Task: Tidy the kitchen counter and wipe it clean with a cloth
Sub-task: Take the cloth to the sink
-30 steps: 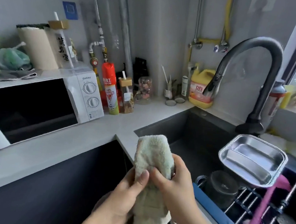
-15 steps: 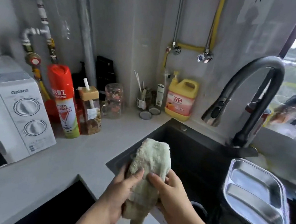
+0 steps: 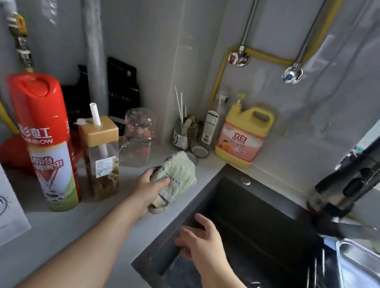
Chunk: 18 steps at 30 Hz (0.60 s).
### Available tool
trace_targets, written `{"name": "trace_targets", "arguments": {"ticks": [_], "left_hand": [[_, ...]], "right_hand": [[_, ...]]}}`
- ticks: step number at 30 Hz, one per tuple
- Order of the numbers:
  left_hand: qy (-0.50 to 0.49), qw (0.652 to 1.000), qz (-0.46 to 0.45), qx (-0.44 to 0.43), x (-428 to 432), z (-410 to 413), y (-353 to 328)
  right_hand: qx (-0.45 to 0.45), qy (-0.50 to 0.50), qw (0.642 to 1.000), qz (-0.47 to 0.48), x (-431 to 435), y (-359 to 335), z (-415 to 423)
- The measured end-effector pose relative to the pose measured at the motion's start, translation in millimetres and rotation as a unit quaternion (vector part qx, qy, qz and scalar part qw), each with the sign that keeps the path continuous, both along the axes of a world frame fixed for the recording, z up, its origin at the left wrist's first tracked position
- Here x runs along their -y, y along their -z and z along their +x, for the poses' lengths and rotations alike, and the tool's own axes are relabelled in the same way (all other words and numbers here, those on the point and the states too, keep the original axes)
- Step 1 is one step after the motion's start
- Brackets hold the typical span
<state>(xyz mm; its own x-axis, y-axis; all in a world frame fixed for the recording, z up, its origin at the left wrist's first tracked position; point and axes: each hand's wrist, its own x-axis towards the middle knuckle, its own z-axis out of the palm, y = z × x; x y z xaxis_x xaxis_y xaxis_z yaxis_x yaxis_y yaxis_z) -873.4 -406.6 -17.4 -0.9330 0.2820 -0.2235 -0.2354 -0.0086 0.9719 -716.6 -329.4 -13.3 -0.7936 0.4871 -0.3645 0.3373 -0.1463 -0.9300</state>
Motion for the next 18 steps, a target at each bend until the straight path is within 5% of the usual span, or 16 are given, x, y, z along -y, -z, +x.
{"name": "trace_targets", "arguments": {"ticks": [2, 3, 6, 7, 18], "left_hand": [[0.021, 0.999, -0.025, -0.012, -14, -22, 4], [0.035, 0.992, -0.108, -0.047, -20, -31, 10], [0.045, 0.855, -0.455, -0.245, -27, -36, 31], [0.052, 0.834, -0.466, -0.292, -29, -35, 40], [0.087, 0.866, -0.413, -0.268, -36, -26, 56]], "right_hand": [[0.017, 0.023, 1.000, -0.010, -3, 11, 3], [0.025, 0.040, 0.999, -0.016, -7, 16, 4], [0.045, 0.081, 0.996, -0.004, -22, 25, 9], [0.048, 0.088, 0.995, 0.000, -27, 27, 11], [0.032, 0.106, 0.994, -0.008, -41, 14, 33]]}}
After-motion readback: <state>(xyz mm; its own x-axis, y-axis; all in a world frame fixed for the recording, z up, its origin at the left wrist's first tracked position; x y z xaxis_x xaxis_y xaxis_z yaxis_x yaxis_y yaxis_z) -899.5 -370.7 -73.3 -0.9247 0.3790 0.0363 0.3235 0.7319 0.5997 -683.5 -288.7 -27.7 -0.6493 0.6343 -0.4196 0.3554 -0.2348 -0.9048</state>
